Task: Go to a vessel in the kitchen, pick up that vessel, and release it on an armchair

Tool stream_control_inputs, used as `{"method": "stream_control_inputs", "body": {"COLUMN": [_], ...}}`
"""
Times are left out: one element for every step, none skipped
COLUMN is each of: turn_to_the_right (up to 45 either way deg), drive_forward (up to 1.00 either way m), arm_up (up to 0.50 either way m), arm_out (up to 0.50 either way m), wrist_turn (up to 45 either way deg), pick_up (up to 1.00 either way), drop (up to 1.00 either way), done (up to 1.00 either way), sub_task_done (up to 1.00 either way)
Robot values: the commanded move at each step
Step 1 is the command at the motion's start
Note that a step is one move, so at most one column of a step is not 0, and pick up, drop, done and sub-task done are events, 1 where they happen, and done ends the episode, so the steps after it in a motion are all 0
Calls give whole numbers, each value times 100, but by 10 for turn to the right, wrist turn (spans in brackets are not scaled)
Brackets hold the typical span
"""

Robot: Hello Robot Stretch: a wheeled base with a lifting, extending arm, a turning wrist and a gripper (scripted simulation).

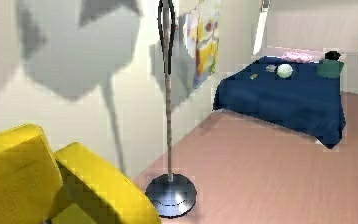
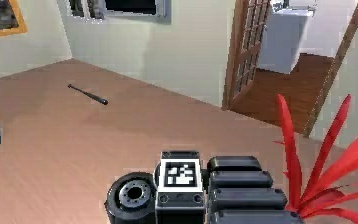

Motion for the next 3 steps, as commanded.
{"method": "stream_control_inputs", "body": {"turn_to_the_right": [450, 300, 450], "drive_forward": [0, 0, 0], "arm_up": [0, 0, 0], "arm_out": [0, 0, 0], "wrist_turn": [0, 0, 0], "pick_up": [0, 0, 0], "drop": [0, 0, 0], "done": [0, 0, 0], "sub_task_done": [0, 0, 0]}}
